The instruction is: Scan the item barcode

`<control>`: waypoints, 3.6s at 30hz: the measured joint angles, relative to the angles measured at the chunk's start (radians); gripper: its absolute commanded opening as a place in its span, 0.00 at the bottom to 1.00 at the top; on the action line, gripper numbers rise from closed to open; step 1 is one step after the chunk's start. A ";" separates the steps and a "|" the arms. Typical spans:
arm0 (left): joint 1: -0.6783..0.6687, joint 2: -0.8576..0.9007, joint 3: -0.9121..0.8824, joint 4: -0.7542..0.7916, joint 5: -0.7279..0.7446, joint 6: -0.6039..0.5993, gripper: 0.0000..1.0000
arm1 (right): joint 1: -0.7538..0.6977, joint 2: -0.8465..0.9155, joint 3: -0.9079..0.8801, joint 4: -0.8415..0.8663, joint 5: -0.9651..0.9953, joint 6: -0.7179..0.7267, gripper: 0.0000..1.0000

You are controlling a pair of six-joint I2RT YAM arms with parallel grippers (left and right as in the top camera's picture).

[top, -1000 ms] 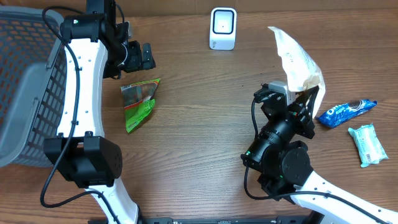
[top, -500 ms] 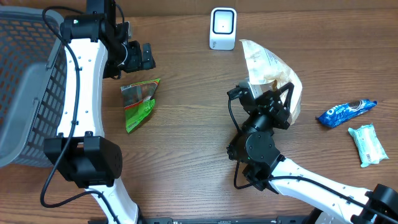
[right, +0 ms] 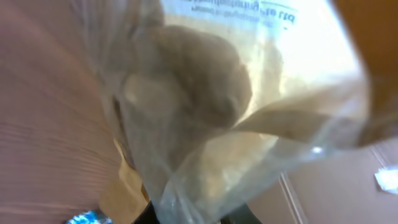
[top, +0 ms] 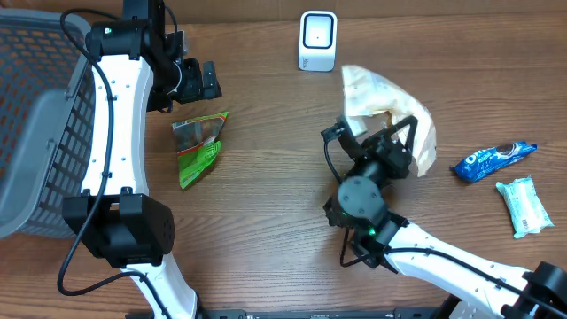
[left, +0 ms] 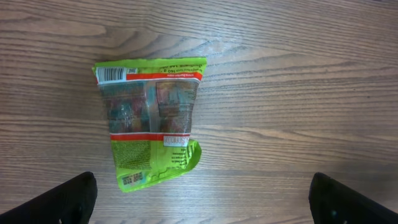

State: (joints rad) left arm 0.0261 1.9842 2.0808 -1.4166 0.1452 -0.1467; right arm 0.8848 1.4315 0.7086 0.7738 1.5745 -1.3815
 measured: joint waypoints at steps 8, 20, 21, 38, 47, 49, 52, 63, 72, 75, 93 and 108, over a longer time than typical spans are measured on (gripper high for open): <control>0.000 0.000 0.000 0.000 0.000 0.000 1.00 | -0.001 0.037 0.000 -0.123 -0.001 0.085 0.03; 0.000 0.000 0.000 0.000 0.000 0.000 1.00 | -0.004 0.053 0.002 -0.291 -0.004 0.264 0.03; 0.000 0.000 0.000 0.000 0.000 0.000 1.00 | -0.006 0.053 0.002 -0.312 -0.004 0.275 0.03; 0.000 0.000 0.000 0.000 0.000 0.000 1.00 | -0.065 0.079 0.290 -1.374 -0.090 0.898 0.03; 0.000 0.000 0.000 0.000 0.000 0.000 1.00 | -0.140 0.079 0.477 -1.807 -0.331 1.434 0.03; 0.000 0.000 0.000 0.000 0.000 0.000 1.00 | -0.170 0.079 0.477 -1.861 -0.361 1.548 0.03; 0.000 0.000 0.000 0.000 0.000 0.000 1.00 | -0.222 0.078 0.477 -1.911 -0.415 1.701 0.03; 0.000 0.000 0.000 0.000 0.000 0.000 1.00 | -0.642 -0.051 0.477 -1.783 -0.860 1.917 0.03; 0.000 0.000 0.000 0.000 0.000 0.000 1.00 | -1.199 -0.025 0.457 -1.682 -1.381 1.893 0.03; 0.000 0.000 0.000 0.000 0.000 0.000 1.00 | -1.312 0.018 0.443 -1.662 -1.502 1.876 0.08; 0.000 0.000 0.000 0.004 0.001 -0.001 1.00 | -1.290 0.017 0.666 -1.790 -1.759 1.803 0.92; 0.003 0.000 0.003 0.047 0.073 -0.090 0.61 | -0.782 0.041 0.716 -1.592 -1.942 1.723 0.96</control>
State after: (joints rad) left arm 0.0288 1.9842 2.0834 -1.3693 0.2184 -0.2371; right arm 0.1024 1.4723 1.4250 -0.8177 -0.3672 0.3416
